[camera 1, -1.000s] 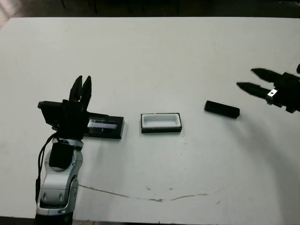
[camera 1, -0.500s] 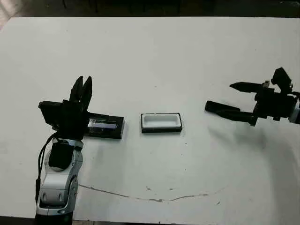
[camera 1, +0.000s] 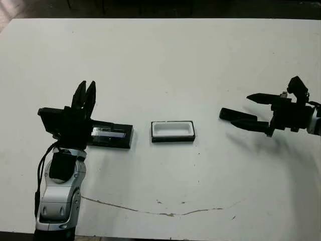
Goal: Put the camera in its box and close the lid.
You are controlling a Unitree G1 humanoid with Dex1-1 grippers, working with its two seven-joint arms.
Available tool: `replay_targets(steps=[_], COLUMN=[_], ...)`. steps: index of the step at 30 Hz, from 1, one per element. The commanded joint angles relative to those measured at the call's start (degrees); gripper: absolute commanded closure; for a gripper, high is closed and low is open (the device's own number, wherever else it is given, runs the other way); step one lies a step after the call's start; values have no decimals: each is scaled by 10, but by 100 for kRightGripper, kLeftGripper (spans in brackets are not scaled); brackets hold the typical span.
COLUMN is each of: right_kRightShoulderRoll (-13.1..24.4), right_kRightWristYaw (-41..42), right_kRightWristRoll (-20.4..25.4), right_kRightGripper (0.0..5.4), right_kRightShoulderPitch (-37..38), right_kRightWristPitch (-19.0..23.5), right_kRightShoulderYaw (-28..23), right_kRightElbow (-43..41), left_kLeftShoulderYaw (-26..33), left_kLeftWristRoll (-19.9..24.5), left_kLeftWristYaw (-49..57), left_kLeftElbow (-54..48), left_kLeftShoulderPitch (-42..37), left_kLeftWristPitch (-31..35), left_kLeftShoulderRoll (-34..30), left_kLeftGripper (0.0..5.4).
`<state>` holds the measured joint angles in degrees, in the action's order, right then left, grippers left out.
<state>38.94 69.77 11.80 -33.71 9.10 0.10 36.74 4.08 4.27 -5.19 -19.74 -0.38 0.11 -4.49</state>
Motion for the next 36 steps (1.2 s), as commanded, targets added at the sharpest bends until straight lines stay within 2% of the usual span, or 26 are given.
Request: replay_targets(steps=[1, 9, 13, 15, 18, 26, 36], right_kRightShoulderRoll=[4, -6, -6, -6, -8, -22, -8], right_kRightWristYaw=[0, 22, 18, 11, 3, 1, 34], right_kRightWristRoll=[-13, -42, -54, -62, -68, -63, -79], right_kRightGripper=[1, 1, 1, 20, 78, 252, 462], right_kRightShoulderPitch=[-4, -21, -19, -16, -13, -3, -19], right_kRightWristPitch=[11, -11, -24, -23, -38, -135, -141], right_kRightShoulderYaw=[8, 32, 40, 45, 49, 35, 56], right_kRightElbow=[13, 81, 88, 88, 97, 146, 145], left_kLeftShoulderYaw=[1, -1, -1, -1, -1, 0, -4], left_kLeftWristRoll=[-4, -2, -3, -3, -6, -2, -7], left_kLeftWristYaw=[-1, 2, 2, 2, 3, 1, 4], left_kLeftElbow=[8, -3, -4, -4, -5, -4, -3], left_kLeftShoulderPitch=[8, 8, 9, 10, 10, 9, 6], left_kLeftWristPitch=[2, 20, 18, 19, 17, 20, 21], left_kLeftShoulderRoll=[-7, -4, -5, -5, -5, -6, -5], left_kLeftGripper=[540, 540, 540, 540, 540, 540, 540])
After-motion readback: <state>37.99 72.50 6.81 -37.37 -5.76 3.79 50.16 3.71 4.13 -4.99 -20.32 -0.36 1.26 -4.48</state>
